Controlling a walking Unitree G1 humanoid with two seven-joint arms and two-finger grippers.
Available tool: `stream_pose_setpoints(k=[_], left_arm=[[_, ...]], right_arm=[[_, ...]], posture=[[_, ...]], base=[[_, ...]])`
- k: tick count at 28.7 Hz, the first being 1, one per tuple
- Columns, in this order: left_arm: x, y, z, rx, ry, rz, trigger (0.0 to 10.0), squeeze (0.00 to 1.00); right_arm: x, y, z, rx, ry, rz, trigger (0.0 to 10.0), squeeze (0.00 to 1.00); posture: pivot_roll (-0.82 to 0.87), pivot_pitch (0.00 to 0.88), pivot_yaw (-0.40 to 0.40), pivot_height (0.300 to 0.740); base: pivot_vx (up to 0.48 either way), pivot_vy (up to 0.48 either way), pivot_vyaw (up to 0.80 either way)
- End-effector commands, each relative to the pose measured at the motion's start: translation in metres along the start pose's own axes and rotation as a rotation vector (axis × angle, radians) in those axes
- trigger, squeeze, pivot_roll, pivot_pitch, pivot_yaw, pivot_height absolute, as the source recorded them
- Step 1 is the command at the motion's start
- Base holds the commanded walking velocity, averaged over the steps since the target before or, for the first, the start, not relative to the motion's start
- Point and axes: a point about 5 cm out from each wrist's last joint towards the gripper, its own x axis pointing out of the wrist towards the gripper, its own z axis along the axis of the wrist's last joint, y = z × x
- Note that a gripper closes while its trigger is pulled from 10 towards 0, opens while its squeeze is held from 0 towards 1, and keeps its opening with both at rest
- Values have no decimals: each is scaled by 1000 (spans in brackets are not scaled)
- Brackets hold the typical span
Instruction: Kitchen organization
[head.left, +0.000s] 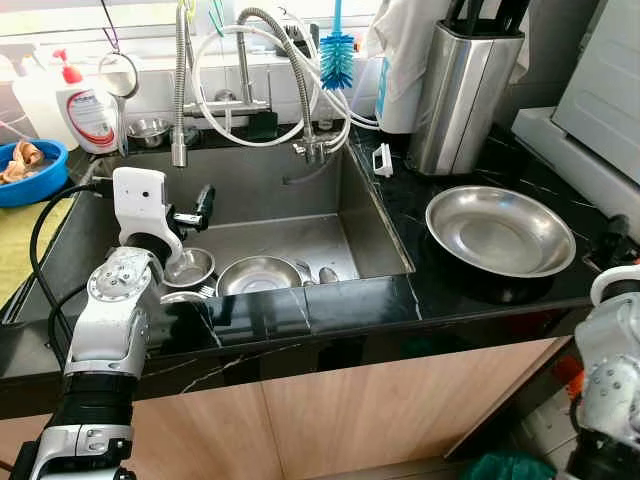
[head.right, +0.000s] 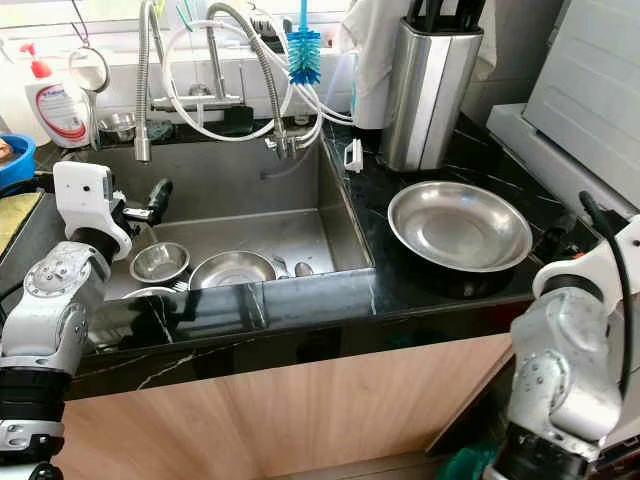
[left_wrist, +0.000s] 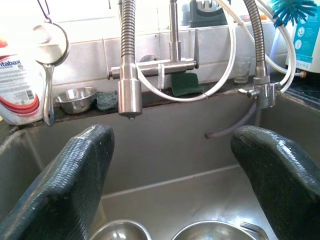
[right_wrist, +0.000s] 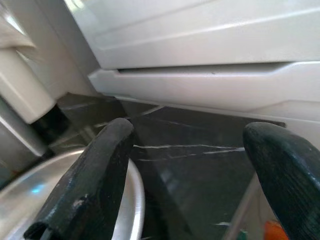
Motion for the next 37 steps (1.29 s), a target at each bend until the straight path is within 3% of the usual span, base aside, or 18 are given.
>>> stream_pose_setpoints(k=[1, 5, 13, 19, 22, 28, 31, 37], left_arm=[[-2, -1, -5, 23, 13, -8, 10000, 0], [-2, -3, -5, 31, 8, -17, 10000, 0], [-2, -4, -3, 22, -3, -15, 10000, 0], [-2, -4, -2, 29, -18, -10, 10000, 0], [-2, -4, -2, 29, -21, -11, 10000, 0], [-3, -7, 1, 48, -45, -38, 10000, 0], [-3, -7, 2, 54, -47, -40, 10000, 0], [-3, -7, 4, 56, -56, -40, 10000, 0]], right_arm=[[4, -2, -1, 5, 44, -7, 10000, 0], [12, -2, -2, -21, 102, 20, 10000, 0], [19, 16, -3, -125, 157, 251, 10000, 0], [22, 12, 2, -293, 122, 450, 10000, 0], [25, 4, 6, -360, 112, 453, 10000, 0], [36, -16, 12, -285, 134, 387, 10000, 0], [39, -20, 13, -275, 131, 370, 10000, 0], [43, -25, 7, -172, 169, 357, 10000, 0]], posture=[[42, 0, -6, 740], [44, 0, -10, 740], [45, 0, -13, 740], [47, 0, -16, 740], [44, 2, -15, 740], [43, 9, -13, 740], [44, 11, -12, 740], [45, 10, -13, 740]], base=[[0, 0, 0], [0, 0, 0], [0, 0, 0], [0, 0, 0], [0, 0, 0], [0, 0, 0], [0, 0, 0], [0, 0, 0]])
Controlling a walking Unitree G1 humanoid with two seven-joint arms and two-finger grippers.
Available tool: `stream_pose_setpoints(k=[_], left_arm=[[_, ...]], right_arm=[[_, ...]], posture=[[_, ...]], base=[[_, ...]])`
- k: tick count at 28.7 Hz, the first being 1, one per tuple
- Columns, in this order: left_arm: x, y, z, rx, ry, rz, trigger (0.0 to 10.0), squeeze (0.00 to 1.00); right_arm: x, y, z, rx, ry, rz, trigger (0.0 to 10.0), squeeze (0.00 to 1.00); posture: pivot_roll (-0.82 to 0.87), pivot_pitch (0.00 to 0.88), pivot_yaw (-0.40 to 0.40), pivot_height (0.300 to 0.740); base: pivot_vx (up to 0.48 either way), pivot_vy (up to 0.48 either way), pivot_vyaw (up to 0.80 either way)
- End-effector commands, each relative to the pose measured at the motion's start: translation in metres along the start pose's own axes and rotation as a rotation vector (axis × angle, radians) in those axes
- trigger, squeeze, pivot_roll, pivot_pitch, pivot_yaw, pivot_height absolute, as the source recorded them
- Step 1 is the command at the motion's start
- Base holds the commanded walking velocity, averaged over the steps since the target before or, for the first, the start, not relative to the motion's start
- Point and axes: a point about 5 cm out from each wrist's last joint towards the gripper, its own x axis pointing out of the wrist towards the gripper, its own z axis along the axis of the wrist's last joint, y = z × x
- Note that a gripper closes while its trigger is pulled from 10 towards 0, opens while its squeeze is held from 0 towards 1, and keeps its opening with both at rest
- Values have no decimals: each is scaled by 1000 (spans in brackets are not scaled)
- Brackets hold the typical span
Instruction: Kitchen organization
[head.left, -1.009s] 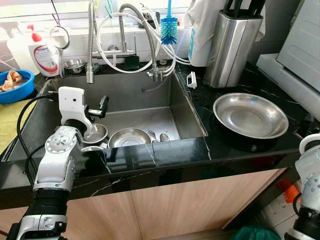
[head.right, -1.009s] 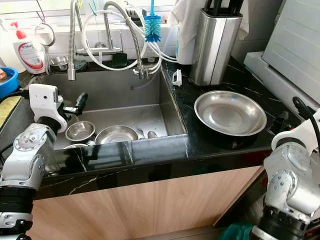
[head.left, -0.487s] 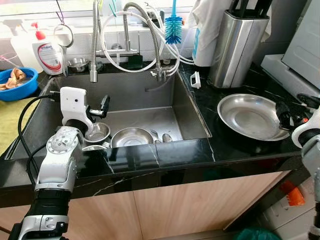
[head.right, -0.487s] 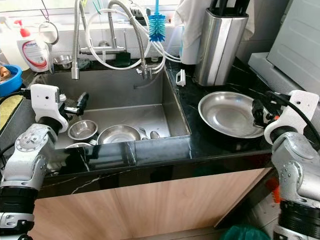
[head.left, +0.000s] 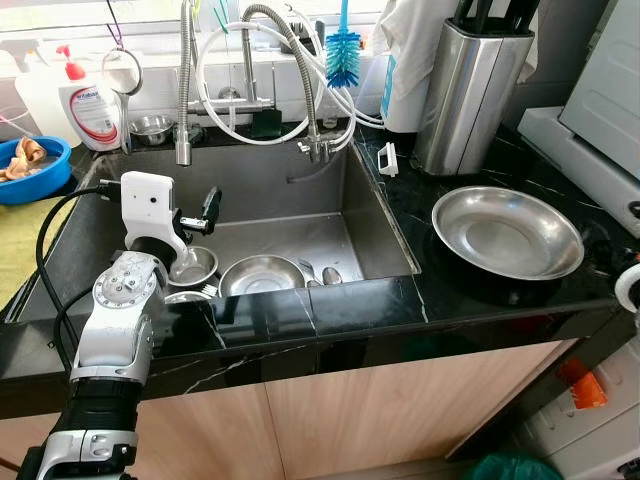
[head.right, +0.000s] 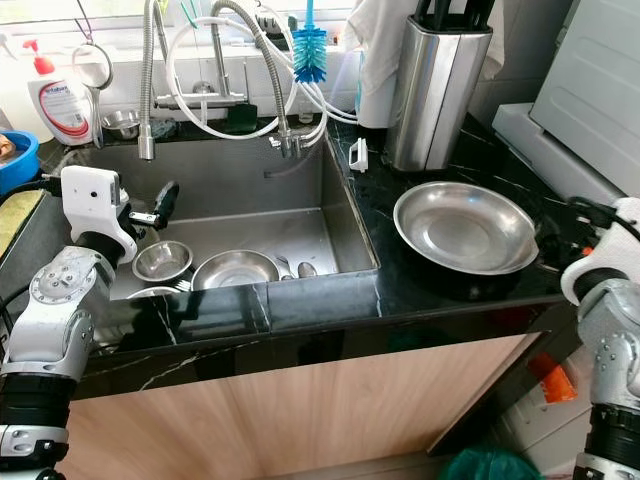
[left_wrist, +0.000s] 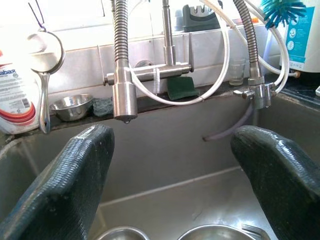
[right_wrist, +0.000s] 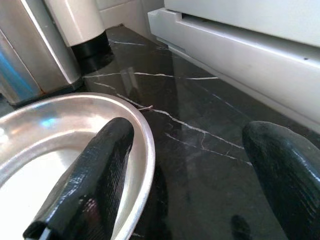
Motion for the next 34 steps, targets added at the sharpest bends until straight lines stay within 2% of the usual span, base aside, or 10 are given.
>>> stream_pose_setpoints(k=[1, 5, 25, 32, 33, 34], left_arm=[[0, -1, 4, 27, -15, -13, 10000, 0], [0, -2, 5, 32, -22, -17, 10000, 0], [-1, -4, 4, 40, -20, -23, 10000, 0], [-1, -3, 5, 13, -26, -12, 10000, 0], [-1, -3, 5, 14, -25, -13, 10000, 0], [-1, -3, 5, 14, -25, -13, 10000, 0]], right_arm=[[1, 0, 1, 40, -3, 7, 10000, 0], [6, 5, -7, 115, 28, 31, 10000, 0], [22, 13, -18, 141, 115, 45, 10000, 0], [25, 18, -19, 127, 128, 57, 10000, 0], [26, 18, -19, 130, 129, 59, 7647, 0], [26, 18, -19, 130, 129, 59, 7647, 0]], posture=[[45, 10, -13, 740], [47, 10, -12, 740], [46, 8, -17, 740], [42, 9, -19, 740], [43, 9, -19, 740], [43, 9, -19, 740]], base=[[0, 0, 0], [0, 0, 0], [0, 0, 0], [0, 0, 0], [0, 0, 0], [0, 0, 0]])
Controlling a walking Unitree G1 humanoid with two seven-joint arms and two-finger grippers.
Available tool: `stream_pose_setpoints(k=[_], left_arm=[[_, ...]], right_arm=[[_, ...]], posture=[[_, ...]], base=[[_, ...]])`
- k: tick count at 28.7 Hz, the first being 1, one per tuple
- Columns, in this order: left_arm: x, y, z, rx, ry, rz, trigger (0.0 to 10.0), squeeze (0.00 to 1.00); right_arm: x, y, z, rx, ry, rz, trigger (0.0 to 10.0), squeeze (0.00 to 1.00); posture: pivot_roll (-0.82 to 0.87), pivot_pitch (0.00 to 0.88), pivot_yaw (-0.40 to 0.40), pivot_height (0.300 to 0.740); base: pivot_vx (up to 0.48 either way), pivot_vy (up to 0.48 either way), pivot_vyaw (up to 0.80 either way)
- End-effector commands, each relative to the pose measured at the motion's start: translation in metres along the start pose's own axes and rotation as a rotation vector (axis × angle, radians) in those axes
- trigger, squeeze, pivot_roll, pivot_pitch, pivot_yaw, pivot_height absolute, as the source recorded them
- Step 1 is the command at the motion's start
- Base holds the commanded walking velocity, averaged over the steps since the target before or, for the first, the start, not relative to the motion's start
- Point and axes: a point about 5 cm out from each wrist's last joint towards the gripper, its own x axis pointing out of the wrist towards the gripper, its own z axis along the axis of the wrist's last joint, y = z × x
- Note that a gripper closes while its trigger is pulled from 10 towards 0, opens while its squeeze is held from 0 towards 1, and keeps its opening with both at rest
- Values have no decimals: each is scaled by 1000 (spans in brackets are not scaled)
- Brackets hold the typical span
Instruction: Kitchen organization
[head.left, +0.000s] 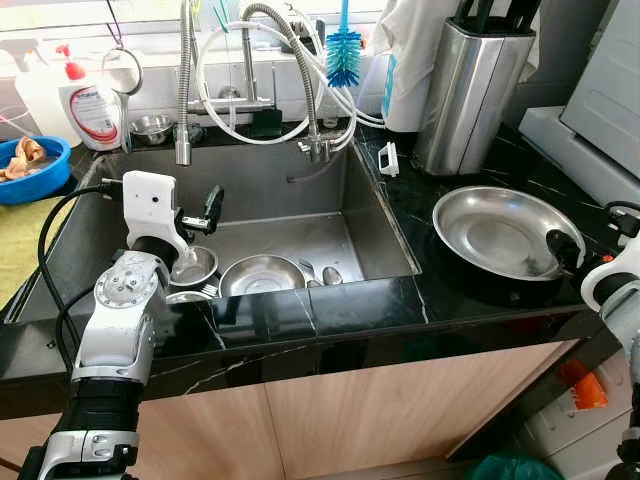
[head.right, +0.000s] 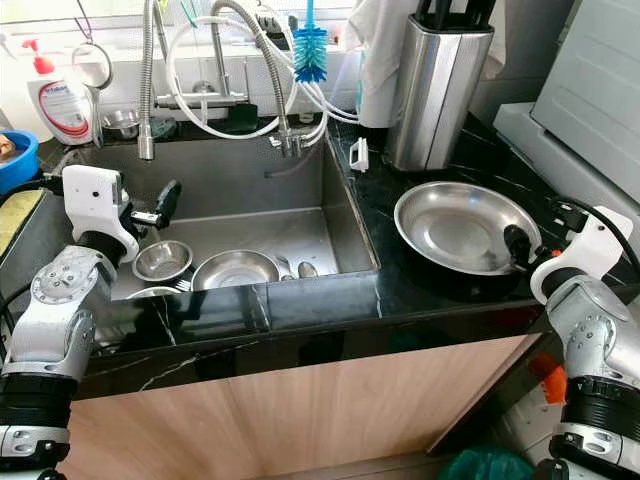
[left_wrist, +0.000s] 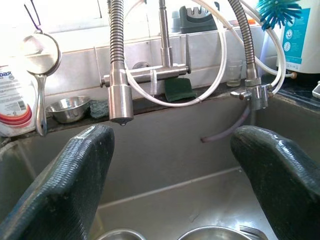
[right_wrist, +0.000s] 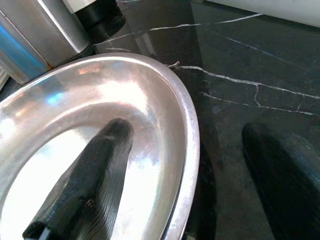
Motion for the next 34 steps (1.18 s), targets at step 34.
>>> stream_pose_setpoints(k=[34], left_arm=[[0, -11, 0, 2, 7, -38, 10000, 0]], right_arm=[[3, 17, 4, -101, 23, 83, 0, 0]], posture=[[41, 4, -28, 740]], base=[[0, 0, 0]])
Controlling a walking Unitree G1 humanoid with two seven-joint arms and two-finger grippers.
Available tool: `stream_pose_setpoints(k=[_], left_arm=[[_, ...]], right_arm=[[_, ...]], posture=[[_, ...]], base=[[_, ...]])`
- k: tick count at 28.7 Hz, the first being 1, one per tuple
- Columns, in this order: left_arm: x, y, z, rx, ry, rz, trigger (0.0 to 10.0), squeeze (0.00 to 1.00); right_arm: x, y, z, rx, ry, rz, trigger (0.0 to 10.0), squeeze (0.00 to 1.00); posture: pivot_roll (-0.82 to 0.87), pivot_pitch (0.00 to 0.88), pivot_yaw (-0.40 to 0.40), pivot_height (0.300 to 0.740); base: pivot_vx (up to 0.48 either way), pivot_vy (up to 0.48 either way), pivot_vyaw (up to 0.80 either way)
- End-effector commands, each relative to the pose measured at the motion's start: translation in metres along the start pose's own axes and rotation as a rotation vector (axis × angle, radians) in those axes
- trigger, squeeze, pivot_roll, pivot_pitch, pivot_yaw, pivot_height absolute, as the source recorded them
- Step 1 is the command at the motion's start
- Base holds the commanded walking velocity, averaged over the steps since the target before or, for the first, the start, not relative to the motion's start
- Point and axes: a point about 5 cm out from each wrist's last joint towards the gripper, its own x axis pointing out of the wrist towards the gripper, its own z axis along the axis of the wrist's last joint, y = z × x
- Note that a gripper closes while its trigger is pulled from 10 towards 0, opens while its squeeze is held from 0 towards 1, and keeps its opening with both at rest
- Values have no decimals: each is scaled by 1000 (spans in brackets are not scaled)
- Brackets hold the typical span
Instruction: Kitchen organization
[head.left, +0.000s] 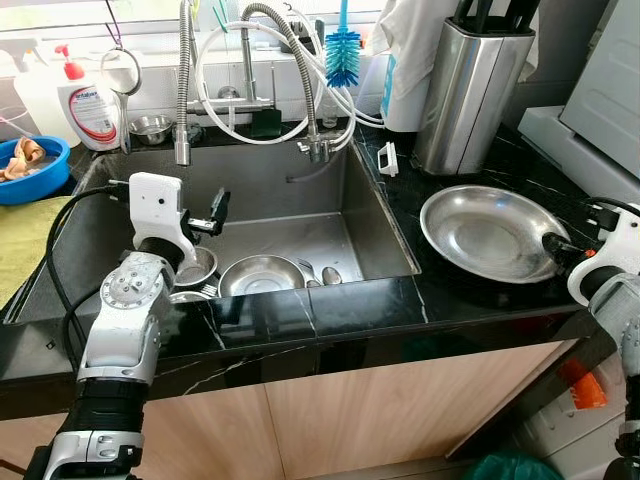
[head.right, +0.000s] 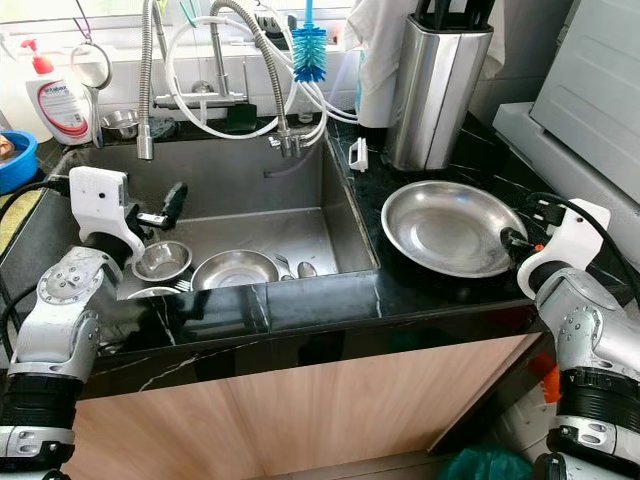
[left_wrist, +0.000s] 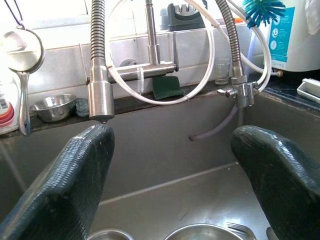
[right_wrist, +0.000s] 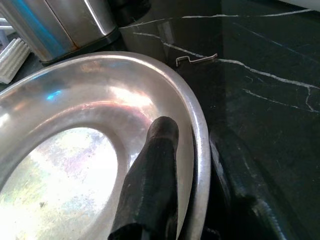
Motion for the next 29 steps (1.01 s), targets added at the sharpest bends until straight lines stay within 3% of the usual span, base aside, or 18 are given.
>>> stream_pose_setpoints(k=[1, 8, 11, 12, 13, 14, 24, 26, 29], left_arm=[[-1, -1, 2, 16, 4, -5, 10000, 0], [0, -1, 3, 12, -3, 4, 10000, 0], [1, -1, 6, 3, -22, 17, 10000, 0], [2, 0, 9, -8, -34, 28, 10000, 0], [2, 0, 9, -8, -34, 28, 10000, 0], [2, 0, 12, -26, -46, 32, 10000, 0], [0, -7, 14, -67, -60, 20, 10000, 0], [0, -9, 14, -113, -63, 14, 10000, 0], [1, -11, 20, -284, -74, -10, 10000, 0]], right_arm=[[0, 4, 5, -24, -17, 17, 0, 0], [-1, 19, 15, -13, -121, 88, 0, 0], [-4, 36, 26, 18, -263, 179, 392, 0], [-6, 41, 32, 39, -318, 204, 4275, 0], [-6, 41, 32, 39, -318, 204, 4275, 0], [-7, 46, 37, 54, -367, 229, 10000, 0], [-21, 68, 48, 145, -598, 372, 10000, 0], [-24, 71, 46, 165, -633, 405, 10000, 0], [-27, 78, 36, 144, -657, 450, 10000, 0]], posture=[[42, 3, -28, 740], [44, 0, -27, 740], [48, 0, -25, 740], [52, 0, -26, 740], [52, 0, -26, 740], [54, 0, -26, 740], [52, 0, -33, 740], [52, 0, -32, 740], [58, 0, -33, 740]], base=[[0, 0, 0], [0, 0, 0], [0, 0, 0], [0, 0, 0], [0, 0, 0], [0, 0, 0], [0, 0, 0], [0, 0, 0], [0, 0, 0]])
